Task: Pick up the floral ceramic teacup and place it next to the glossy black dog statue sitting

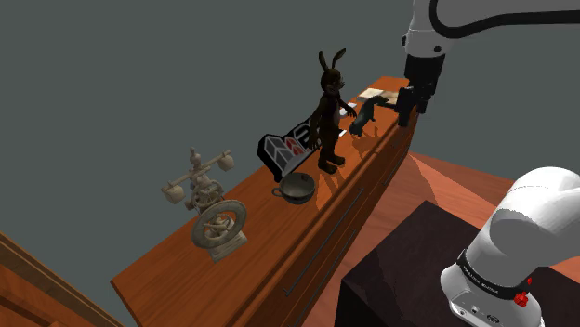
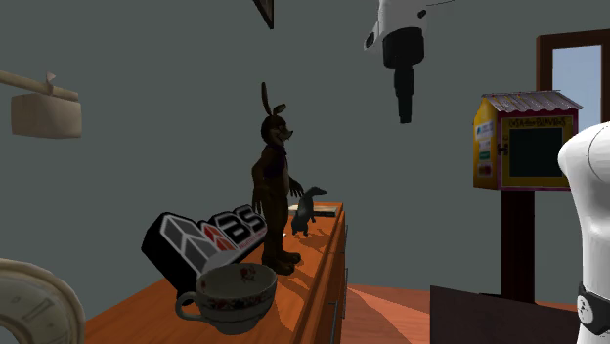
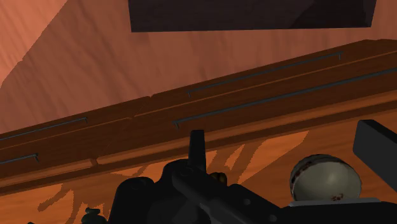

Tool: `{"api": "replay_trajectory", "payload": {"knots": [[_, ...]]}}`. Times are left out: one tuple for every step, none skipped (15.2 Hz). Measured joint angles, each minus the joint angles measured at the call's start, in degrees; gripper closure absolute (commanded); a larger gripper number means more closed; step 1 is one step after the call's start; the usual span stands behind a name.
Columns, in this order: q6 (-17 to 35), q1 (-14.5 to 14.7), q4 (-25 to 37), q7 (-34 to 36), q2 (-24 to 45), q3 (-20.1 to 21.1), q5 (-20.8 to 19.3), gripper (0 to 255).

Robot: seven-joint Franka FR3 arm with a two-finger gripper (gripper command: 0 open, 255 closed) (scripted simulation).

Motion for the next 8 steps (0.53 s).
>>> {"api": "replay_trajectory", "payload": {"knots": [[0.0, 0.0, 0.0, 0.0, 0.0, 0.0, 0.0, 0], [0.6, 0.2, -0.1, 0.6, 0.5, 0.5, 0.2, 0], [1.8, 0.4, -0.8, 1.4, 1.1, 1.2, 0.5, 0], [3.2, 0.6, -1.4, 2.4, 1.9, 2.0, 0.9, 0], [4.5, 0.9, -1.3, 3.4, 3.3, 2.8, 1.2, 0], [6.1, 1.2, -1.8, 4.5, 4.4, 3.7, 1.5, 0], [7.6, 1.4, -1.9, 5.6, 5.8, 4.5, 1.8, 0], [9.0, 1.7, -1.9, 6.7, 7.1, 5.5, 2.0, 0]]}}
